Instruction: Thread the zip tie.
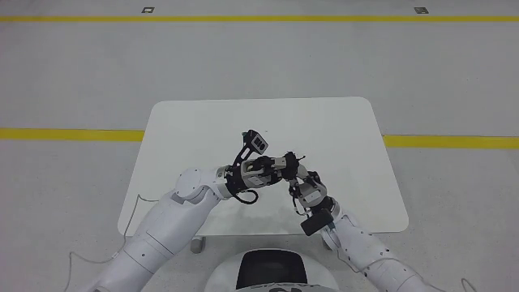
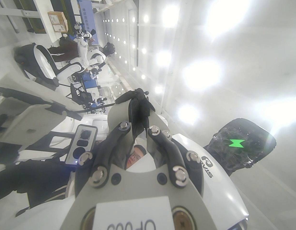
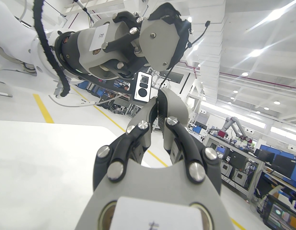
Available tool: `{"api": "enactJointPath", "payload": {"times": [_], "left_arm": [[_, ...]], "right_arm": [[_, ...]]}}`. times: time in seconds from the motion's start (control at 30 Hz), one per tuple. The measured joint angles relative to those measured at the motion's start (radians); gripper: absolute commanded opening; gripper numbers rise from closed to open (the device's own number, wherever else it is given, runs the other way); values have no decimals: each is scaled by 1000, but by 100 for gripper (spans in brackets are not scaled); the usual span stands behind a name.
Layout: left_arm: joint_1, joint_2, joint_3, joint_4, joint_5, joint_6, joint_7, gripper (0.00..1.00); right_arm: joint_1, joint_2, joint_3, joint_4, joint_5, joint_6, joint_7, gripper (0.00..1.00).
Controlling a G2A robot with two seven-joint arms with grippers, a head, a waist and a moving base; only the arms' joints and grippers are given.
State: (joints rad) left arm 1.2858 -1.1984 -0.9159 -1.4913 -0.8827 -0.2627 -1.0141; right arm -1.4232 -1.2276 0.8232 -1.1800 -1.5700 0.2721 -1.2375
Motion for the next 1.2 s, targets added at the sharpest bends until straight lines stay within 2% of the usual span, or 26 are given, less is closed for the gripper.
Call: {"api": "enactJointPath", "payload": {"times": [1.2], "left_arm": [[0,0,0,0,0,0,0,0]], "right_arm": [[25,4,-46,25,0,-5,17,0]]}}
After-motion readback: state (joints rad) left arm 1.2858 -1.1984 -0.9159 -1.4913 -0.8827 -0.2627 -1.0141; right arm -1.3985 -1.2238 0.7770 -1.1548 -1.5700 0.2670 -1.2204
